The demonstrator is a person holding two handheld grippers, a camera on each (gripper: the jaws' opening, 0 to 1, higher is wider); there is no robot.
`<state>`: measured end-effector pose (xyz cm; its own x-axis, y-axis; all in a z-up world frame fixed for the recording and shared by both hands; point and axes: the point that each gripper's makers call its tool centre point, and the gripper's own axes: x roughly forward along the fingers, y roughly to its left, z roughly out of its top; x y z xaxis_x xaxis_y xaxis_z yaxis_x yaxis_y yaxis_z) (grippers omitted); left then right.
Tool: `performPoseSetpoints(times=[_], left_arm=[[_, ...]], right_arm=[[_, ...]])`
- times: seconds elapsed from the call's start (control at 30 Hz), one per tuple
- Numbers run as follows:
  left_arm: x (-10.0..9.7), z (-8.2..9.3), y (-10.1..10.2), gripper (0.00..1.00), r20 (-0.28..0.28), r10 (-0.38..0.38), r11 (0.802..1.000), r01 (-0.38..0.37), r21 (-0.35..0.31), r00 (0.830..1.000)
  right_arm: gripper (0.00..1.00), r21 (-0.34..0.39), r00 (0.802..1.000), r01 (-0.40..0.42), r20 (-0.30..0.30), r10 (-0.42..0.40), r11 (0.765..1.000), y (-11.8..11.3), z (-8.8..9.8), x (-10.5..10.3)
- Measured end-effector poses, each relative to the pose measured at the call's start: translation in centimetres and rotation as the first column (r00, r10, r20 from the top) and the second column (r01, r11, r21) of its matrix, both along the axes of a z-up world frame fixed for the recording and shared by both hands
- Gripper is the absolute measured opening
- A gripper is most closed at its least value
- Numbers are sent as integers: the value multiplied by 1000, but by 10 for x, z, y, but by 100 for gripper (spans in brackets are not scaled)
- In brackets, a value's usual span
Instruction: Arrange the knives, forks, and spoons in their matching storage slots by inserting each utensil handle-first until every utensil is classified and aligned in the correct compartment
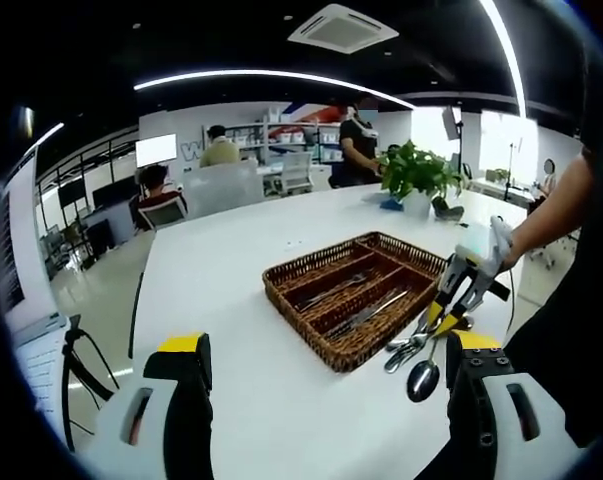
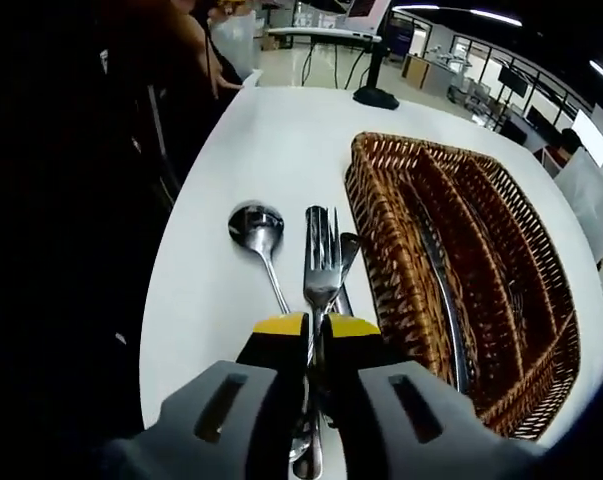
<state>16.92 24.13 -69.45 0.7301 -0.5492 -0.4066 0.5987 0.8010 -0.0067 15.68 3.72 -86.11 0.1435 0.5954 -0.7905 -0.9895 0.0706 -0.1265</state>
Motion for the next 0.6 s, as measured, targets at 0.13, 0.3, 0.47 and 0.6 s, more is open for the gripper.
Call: performPoseSetpoints(times=[0.13, 0.3, 0.47, 0.6], left_arm=[[0, 0, 3, 99, 1, 9, 1000, -9, -2, 1000], [-1, -1, 6, 99, 1, 17, 1000, -17, -5, 1000], [0, -1, 7, 99, 2, 20, 1000, -20, -10, 1000], [1, 0, 8, 99, 3, 23, 1000, -23, -10, 1000]], right_arm=[[4, -22, 1000, -15, 5, 15, 1000, -2, -4, 0], [3, -31, 999, -39, 20, 39, 999, 0, -4, -1], [3, -68, 994, -85, 70, 89, 994, 5, -6, 1], [2, -77, 994, -80, 66, 85, 994, 6, -5, 1]])
